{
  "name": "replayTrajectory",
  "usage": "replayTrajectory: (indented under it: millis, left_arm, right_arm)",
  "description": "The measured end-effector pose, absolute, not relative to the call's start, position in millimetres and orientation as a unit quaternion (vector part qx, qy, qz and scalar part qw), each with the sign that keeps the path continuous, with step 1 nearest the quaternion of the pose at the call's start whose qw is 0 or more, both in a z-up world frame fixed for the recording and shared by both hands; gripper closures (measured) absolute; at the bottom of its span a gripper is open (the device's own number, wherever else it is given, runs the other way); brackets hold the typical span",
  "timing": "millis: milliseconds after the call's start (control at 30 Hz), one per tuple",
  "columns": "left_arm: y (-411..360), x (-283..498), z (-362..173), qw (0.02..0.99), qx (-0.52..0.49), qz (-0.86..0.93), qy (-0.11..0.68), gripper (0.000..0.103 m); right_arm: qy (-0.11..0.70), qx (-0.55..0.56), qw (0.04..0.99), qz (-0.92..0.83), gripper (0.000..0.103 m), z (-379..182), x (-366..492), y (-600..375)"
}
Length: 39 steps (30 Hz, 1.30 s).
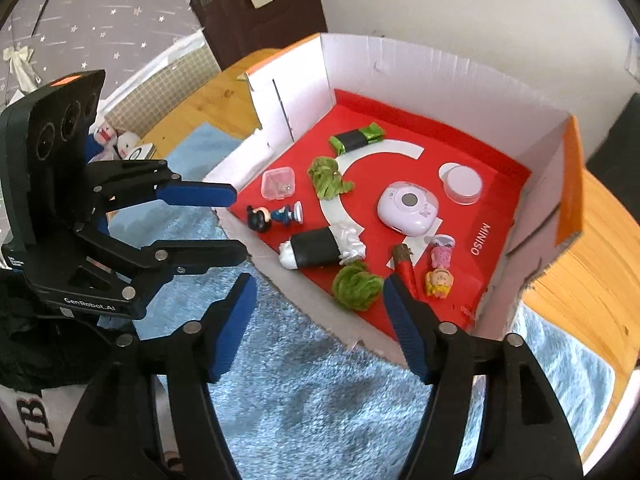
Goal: Organize objects
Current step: 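Withdraw both tools from the box back over the towel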
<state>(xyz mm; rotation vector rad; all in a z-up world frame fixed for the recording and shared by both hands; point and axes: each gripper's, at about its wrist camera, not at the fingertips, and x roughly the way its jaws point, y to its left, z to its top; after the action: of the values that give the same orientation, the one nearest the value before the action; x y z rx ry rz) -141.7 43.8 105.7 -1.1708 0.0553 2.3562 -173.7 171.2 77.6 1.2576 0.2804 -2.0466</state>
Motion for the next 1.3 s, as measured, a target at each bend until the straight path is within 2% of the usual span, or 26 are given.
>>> replayTrajectory:
  millis: [167, 233, 400, 600, 733, 1033, 1133, 1300]
  left_arm:
    - [28.6, -122.1, 113.4, 0.255, -0.413, 0.874, 0.020, 0.041]
    - [11.8, -107.8, 116.7, 0.254, -0.407, 0.877, 0.022, 0.040]
    - [-0.5, -91.4, 115.7, 0.246, -0.397, 0.884, 0.014, 0.034]
    - [-10.5, -77.2, 114.2, 0.223, -0.382, 0.897, 0.011, 0.022]
    - [-15.8, -71.5, 108.0, 0.203, -0.375, 0.904, 0.000, 0.017]
    - [-20.7, -64.6, 80.4, 0.142, -0.369, 0.918, -0.007, 0.009]
    - [-21.0, -64.5, 68.8, 0.130, -0.375, 0.918, -0.008, 0.003]
    - [-20.2, -67.8, 48.7, 0.106, -0.389, 0.915, -0.008, 0.003]
  right_arm:
    - [0.090, 0.466, 0.334, -0.814, 0.031, 87.3, -155.1, 176.1]
    - [0.087, 0.454, 0.321, -0.827, 0.023, 92.1, -144.7, 179.8]
    - [0.072, 0.435, 0.285, -0.851, 0.022, 95.0, -124.8, 185.3]
    - [0.084, 0.407, 0.220, -0.882, 0.021, 87.9, -106.7, 185.8]
    - [0.079, 0.389, 0.187, -0.899, 0.010, 77.5, -95.0, 186.9]
    - [0.045, 0.382, 0.129, -0.914, 0.010, 49.7, -87.2, 194.5]
    - [0.039, 0.385, 0.111, -0.915, 0.010, 39.3, -87.6, 196.9]
    - [0.028, 0.405, 0.093, -0.909, 0.010, 17.3, -92.1, 199.8]
